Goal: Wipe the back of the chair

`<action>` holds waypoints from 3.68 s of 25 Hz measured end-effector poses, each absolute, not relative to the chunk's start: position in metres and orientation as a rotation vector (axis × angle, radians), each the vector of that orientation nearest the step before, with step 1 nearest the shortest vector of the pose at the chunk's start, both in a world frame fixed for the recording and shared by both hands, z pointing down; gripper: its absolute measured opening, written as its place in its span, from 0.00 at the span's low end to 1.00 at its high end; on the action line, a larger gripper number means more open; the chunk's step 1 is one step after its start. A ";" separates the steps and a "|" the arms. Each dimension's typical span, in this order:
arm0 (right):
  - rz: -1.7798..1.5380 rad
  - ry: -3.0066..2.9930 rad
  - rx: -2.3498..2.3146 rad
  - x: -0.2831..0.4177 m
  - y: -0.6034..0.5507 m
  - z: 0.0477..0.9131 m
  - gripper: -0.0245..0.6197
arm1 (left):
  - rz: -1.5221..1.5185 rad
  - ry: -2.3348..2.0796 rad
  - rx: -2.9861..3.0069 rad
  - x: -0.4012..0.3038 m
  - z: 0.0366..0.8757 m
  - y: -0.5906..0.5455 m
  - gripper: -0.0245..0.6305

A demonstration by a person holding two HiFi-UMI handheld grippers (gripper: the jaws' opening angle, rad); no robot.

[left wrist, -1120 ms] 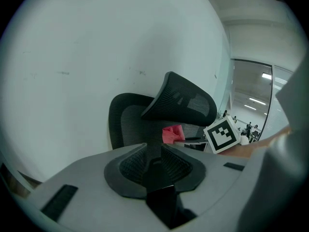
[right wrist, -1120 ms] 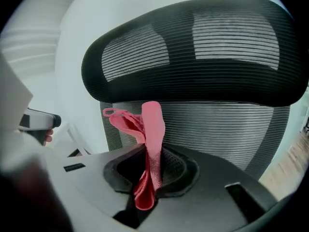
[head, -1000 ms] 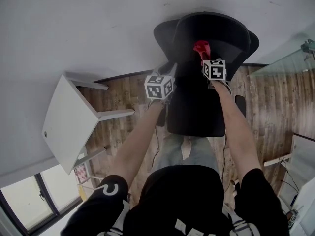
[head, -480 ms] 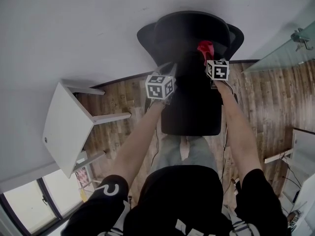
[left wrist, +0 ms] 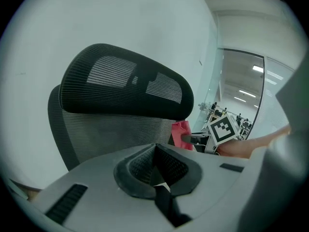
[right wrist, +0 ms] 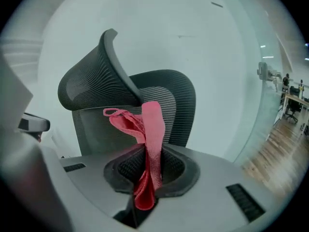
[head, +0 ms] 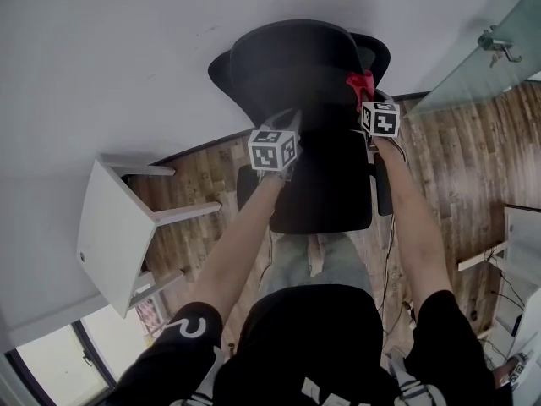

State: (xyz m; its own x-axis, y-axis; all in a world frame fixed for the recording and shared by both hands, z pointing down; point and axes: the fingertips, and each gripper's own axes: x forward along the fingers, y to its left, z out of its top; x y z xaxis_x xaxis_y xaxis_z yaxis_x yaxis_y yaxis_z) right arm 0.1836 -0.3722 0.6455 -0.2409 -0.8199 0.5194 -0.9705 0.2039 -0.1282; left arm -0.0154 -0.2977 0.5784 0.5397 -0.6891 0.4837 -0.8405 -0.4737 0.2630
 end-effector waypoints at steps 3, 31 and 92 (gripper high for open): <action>0.631 -2.124 1.713 0.207 -0.369 0.646 0.15 | 0.424 -1.232 2.316 -0.003 0.578 -0.297 0.07; 0.663 -2.170 1.582 0.059 -0.302 0.668 0.15 | 0.295 -1.189 2.142 -0.131 0.614 -0.257 0.07; 0.624 -2.317 1.505 0.077 -0.381 0.759 0.15 | 0.285 -1.263 2.270 -0.093 0.699 -0.299 0.07</action>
State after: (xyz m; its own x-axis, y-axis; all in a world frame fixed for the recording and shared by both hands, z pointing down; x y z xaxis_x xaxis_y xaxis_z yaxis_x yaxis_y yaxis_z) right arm 0.0766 -0.3805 0.7590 -0.4017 -0.7816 0.4773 -0.9155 0.3542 -0.1905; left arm -0.0929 -0.2995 0.6990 0.5428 -0.7273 0.4199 -0.8372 -0.4286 0.3398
